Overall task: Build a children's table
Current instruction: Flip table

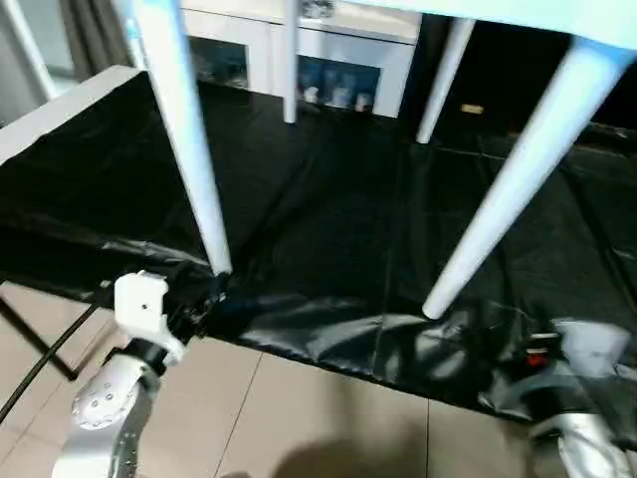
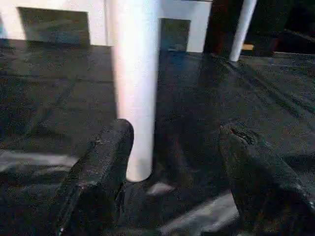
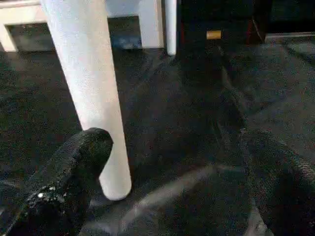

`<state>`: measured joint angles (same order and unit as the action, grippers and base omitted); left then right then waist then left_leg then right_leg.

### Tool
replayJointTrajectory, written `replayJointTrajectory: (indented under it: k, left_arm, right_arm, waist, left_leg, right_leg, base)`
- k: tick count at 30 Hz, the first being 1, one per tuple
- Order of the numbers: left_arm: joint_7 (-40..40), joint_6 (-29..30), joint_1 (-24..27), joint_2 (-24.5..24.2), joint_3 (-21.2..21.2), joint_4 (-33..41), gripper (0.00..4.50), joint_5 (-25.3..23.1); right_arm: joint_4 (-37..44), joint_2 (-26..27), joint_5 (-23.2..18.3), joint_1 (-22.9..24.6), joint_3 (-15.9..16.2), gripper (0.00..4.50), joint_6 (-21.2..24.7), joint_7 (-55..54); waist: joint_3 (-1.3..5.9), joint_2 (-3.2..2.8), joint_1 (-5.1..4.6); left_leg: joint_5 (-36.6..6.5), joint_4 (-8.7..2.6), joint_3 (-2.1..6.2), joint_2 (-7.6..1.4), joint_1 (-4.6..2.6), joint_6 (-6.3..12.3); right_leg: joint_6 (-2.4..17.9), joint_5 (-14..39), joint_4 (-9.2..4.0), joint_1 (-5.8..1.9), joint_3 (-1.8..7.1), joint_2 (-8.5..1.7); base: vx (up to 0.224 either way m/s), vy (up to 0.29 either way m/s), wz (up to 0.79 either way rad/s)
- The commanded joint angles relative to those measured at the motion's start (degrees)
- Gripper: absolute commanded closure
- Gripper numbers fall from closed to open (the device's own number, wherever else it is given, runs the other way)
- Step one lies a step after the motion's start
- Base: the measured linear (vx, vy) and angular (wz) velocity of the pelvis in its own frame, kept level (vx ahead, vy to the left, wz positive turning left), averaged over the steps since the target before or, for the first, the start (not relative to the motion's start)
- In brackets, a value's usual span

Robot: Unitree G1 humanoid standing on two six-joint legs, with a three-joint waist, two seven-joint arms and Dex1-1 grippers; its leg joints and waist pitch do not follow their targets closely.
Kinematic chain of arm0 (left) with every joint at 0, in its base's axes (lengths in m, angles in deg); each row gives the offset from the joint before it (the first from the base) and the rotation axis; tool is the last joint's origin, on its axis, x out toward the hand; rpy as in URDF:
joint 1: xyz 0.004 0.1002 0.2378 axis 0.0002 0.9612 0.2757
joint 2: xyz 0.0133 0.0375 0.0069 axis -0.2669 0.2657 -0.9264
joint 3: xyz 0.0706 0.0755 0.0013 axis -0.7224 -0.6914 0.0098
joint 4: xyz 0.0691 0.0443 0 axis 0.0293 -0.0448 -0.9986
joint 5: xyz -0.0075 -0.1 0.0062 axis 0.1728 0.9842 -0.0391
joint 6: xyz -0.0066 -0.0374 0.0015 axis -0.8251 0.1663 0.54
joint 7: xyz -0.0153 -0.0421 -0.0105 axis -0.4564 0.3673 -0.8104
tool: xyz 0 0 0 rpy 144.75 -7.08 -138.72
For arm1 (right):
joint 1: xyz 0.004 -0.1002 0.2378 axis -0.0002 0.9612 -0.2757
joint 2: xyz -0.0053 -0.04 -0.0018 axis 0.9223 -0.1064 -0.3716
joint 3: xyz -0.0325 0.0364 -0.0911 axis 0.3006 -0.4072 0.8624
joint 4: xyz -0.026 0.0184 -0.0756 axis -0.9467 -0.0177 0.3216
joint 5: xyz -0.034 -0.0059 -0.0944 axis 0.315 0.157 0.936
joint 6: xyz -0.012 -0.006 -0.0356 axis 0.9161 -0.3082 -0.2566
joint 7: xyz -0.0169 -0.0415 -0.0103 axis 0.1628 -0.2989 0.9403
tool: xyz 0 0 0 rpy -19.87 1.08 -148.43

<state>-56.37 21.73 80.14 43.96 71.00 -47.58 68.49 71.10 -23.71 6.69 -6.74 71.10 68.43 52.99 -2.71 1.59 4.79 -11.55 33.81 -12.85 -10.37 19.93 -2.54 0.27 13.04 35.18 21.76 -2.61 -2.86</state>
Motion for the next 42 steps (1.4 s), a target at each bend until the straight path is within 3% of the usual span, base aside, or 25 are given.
replayJointTrajectory:
  k: [1,2,4,5,6,7,8,9,10,11,12,13,14,15,16,17,18,19,21,25,27,30,32,38,42]
  left_arm:
    - [1.44,-0.08,-0.01,-0.55,-0.59,0.89,1.4,-2.74]
    - [2.22,-0.34,-0.12,-0.45,-0.29,0.85,1.4,-3.37]
    - [3.09,0.58,-0.05,-0.45,-0.08,1.4,1.4,-3.74]
    - [3.66,-0.26,0.12,-0.82,-0.29,2.14,1.4,-5.27]
    - [4.06,-0.24,0.22,-0.78,-0.25,2.59,1.4,-5.58]
    - [4.52,-0.13,0.34,-0.67,-0.17,3.16,1.4,-5.78]
    - [4.73,-0.04,0.51,-0.25,0.18,3.59,1.4,-5.09]
    - [4.88,0.26,0.68,0.15,0.49,3.97,1.4,-4.24]
    - [5.01,0.3,0.87,0.42,0.74,4.24,1.4,-3.7]
    - [5.42,0.27,1.23,0.76,1.12,4.63,1.4,-3.34]
    - [5.6,0.24,1.37,0.87,1.24,4.77,1.4,-3.29]
    - [6.08,-0.29,1.94,0.94,1.42,5.05,1.4,-3.84]
    - [6.76,-1.23,2.74,0.88,1.51,5.29,1.4,-5.05]
    - [6.95,-1.48,2.93,0.89,1.51,5.3,1.4,-5.39]
    - [6.95,-1.48,2.93,0.89,1.51,5.3,1.4,-5.39]
    - [8.85,-0.63,5.12,1.42,2.28,7.24,1.4,-6.19]
    - [9.03,-0.49,5.49,1.52,2.4,7.57,1.4,-6.12]
    - [9.12,-0.33,6.4,1.68,2.56,8.25,1.4,-5.82]
    - [8.46,-0.16,7.66,1.44,2.38,8.92,1.4,-5.54]
    - [6.09,0.18,9.71,0.59,1.81,9.74,1.4,-4.61]
    - [4.74,0.33,10.01,-0.16,1.28,9.65,1.4,-4.18]
    - [4.74,0.33,10.01,-0.16,1.28,9.65,1.4,-4.18]
    - [4.74,0.33,10.01,-0.16,1.28,9.65,1.4,-4.18]
    - [4.74,0.33,10.01,-0.16,1.28,9.65,1.4,-4.18]
    - [4.74,0.33,10.01,-0.16,1.28,9.65,1.4,-4.18]
  right_arm:
    - [-0.72,0.35,-0.54,-0.35,0.87,0.0,1.55,-0.51]
    - [-1.02,0.65,-0.31,-0.91,1.18,0.0,1.14,-0.81]
    - [-1.27,0.53,0.35,-1.21,1.38,0.0,0.31,-0.79]
    - [-1.57,0.55,-0.16,-1.43,1.43,0.0,-0.29,-0.23]
    - [-1.61,0.58,-0.37,-1.54,1.47,0.0,-0.57,-0.04]
    - [-1.65,0.62,-0.66,-1.68,1.51,0.0,-0.9,0.18]
    - [-1.82,0.33,-0.92,-1.77,1.73,0.0,-1.1,0.92]
    - [-1.93,-0.2,-1.03,-1.71,2.0,0.0,-0.85,1.75]
    - [-2.1,-0.85,-1.26,-1.49,2.29,0.0,-0.31,2.8]
    - [-2.52,-2.3,-1.82,-1.21,3.0,0.0,0.68,4.83]
    - [-2.68,-2.86,-2.03,-1.09,3.26,0.0,1.08,5.59]
    - [-3.07,-4.29,-2.55,-0.84,3.93,0.0,2.25,7.54]
    - [-3.63,-5.54,-2.08,-0.92,4.47,0.0,2.1,8.78]
    - [-3.85,-5.79,-1.9,-0.96,4.57,0.0,1.88,8.99]
    - [-3.85,-5.79,-1.9,-0.96,4.57,0.0,1.88,8.99]
    - [-5.03,-6.97,-1.16,-1.29,4.7,0.0,2.96,9.29]
    - [-5.25,-7.06,-1.15,-1.36,4.68,0.0,2.76,9.44]
    - [-5.7,-7.07,-1.19,-1.47,4.61,0.0,2.05,9.73]
    - [-6.11,-6.83,-0.85,-1.66,4.49,0.0,1.24,9.16]
    - [-6.31,-6.88,-0.98,-1.47,4.92,0.0,1.56,8.22]
    - [-6.28,-6.7,-1.15,-1.35,5.19,0.0,2.16,7.89]
    - [-6.28,-6.7,-1.15,-1.35,5.19,0.0,2.16,7.89]
    - [-6.28,-6.7,-1.15,-1.35,5.19,0.0,2.16,7.89]
    - [-6.28,-6.7,-1.15,-1.35,5.19,0.0,2.16,7.89]
    - [-6.28,-6.7,-1.15,-1.35,5.19,0.0,2.16,7.89]
  waist:
    - [1.72,0.32,0.28]
    - [2.05,0.7,0.87]
    - [1.77,0.6,1.88]
    - [1.59,-0.23,1.31]
    - [1.75,-0.86,0.38]
    - [2.68,-2.31,-1.02]
    - [3.01,-2.67,-2.35]
    - [2.97,-3.29,-3.43]
    - [2.76,-3.99,-3.59]
    - [3.05,-4.21,-3.99]
    - [3.27,-4.11,-4.24]
    - [3.63,-3.28,-4.06]
    - [4.23,-0.82,-3.91]
    - [4.09,0.12,-3.39]
    - [4.63,-0.17,-2.47]
    - [3.17,1.87,-1.88]
    - [3.1,1.15,-1.54]
    - [2.59,1.09,-1.52]
    - [2.21,0.69,-1.26]
    - [1.59,0.23,-0.92]
    - [1.46,0.05,-0.73]
    - [1.65,0.0,-0.74]
    - [2.06,-0.21,-0.73]
    - [2.63,-0.3,-1.23]
    - [2.71,-0.12,-1.3]
  left_leg:
    - [-21.16,-1.89,1.32,-2.37,-1.25,-4.0]
    - [-18.36,-0.22,1.98,-1.53,-0.29,-1.13]
    - [-15.15,2.64,3.78,-1.28,0.68,1.07]
    - [-11.64,0.21,5.88,-1.71,0.89,-0.76]
    - [-10.91,-2.59,5.17,-2.38,-0.38,-3.94]
    - [-9.2,-5.13,7.97,-3.94,-1.06,-3.62]
    - [-4.36,-5.86,9.52,-7.03,-2.49,-6.22]
    - [-1.46,-6.94,11.16,-8.94,-2.39,-6.56]
    - [3.13,-7.72,11.87,-11.41,-1.96,-4.96]
    - [6.3,-6.59,11.0,-10.59,-1.71,-0.91]
    - [8.03,-5.92,10.87,-9.83,-1.72,2.52]
    - [10.74,-4.46,10.22,-8.33,-2.12,9.76]
    - [11.73,-0.72,7.92,-4.21,-0.96,13.91]
    - [10.07,0.3,5.7,-0.64,1.33,12.95]
    - [8.61,0.61,5.1,0.49,3.1,11.35]
    - [-2.84,-0.99,4.87,-0.29,2.59,5.45]
    - [-4.9,-1.56,5.05,-0.55,2.18,4.08]
    - [-8.42,-2.19,4.81,-0.89,1.77,2.53]
    - [-11.86,-3.24,4.95,-1.75,1.29,1.2]
    - [-18.88,-4.39,5.47,-2.67,0.46,-1.35]
    - [-20.17,-4.62,5.57,-2.76,0.18,-1.78]
    - [-19.65,-4.99,5.74,-2.82,0.4,-2.01]
    - [-15.43,-4.83,5.68,-2.84,0.65,-1.45]
    - [-9.3,-4.21,5.56,-2.79,0.58,-0.17]
    - [-7.78,-3.92,5.41,-2.69,0.52,0.59]
  right_leg:
    - [-0.15,30.52,-7.63,0.25,8.42,-5.56]
    - [0.31,30.76,-7.86,-1.02,11.75,-6.62]
    - [1.92,33.87,-9.29,-1.91,16.01,-9.29]
    - [3.75,29.96,-7.7,-1.26,15.57,-4.31]
    - [2.63,23.11,-5.54,0.82,12.06,0.53]
    - [3.71,4.7,-0.42,1.4,5.78,1.71]
    - [3.93,-1.65,0.73,1.59,3.87,0.95]
    - [3.74,-1.0,1.64,1.37,2.74,0.6]
    - [2.5,2.55,3.57,2.47,1.13,-0.08]
    - [1.52,3.92,4.48,2.53,0.18,-0.53]
    - [1.35,3.8,4.02,2.09,0.11,-1.06]
    - [2.49,1.73,1.96,1.81,0.69,-2.12]
    - [6.04,-5.72,-1.82,0.0,2.83,-4.6]
    - [6.87,-10.89,-2.62,-1.8,3.7,-5.32]
    - [8.03,-15.83,-2.55,-3.68,4.65,-7.31]
    - [3.56,-9.73,-3.87,-2.8,4.14,-6.44]
    - [3.26,-4.52,-3.82,-3.01,3.65,-6.16]
    - [2.45,6.47,-4.68,-2.44,3.58,-5.43]
    - [1.89,18.68,-5.46,-1.82,3.4,-4.82]
    - [2.32,26.3,-5.77,-0.93,3.47,-4.52]
    - [2.97,24.52,-5.61,-0.85,3.65,-4.48]
    - [3.93,19.61,-5.06,-1.57,3.51,-4.51]
    - [5.05,11.72,-4.44,-2.12,3.46,-4.56]
    - [7.21,-2.58,-3.35,-2.82,3.17,-4.46]
    - [8.0,-6.71,-3.09,-3.08,3.19,-4.49]
  base:
    - [-0.017,0.027,-0.56]
    - [0.06,0.054,-0.62]
    - [0.052,0.075,-0.61]
    - [0.022,0.145,-0.64]
    - [0.022,0.145,-0.64]
    - [0.036,0.152,-0.39]
    - [0.032,0.123,0.01]
    - [0.032,0.123,0.01]
    - [0.017,0.072,0.14]
    - [0.0,0.0,0.0]
    - [0.0,0.0,0.0]
    - [-0.002,-0.057,-0.01]
    - [-0.009,-0.11,-0.04]
    - [-0.009,-0.11,-0.04]
    - [-0.043,-0.146,-0.04]
    - [-0.066,-0.141,-0.03]
    - [-0.066,-0.141,-0.03]
    - [-0.056,-0.116,0.01]
    - [-0.06,-0.088,0.03]
    - [-0.015,-0.014,0.0]
    - [0.0,0.0,0.0]
    - [0.0,0.0,0.0]
    - [0.0,0.0,0.0]
    - [0.0,0.0,0.0]
    - [0.0,0.0,0.0]
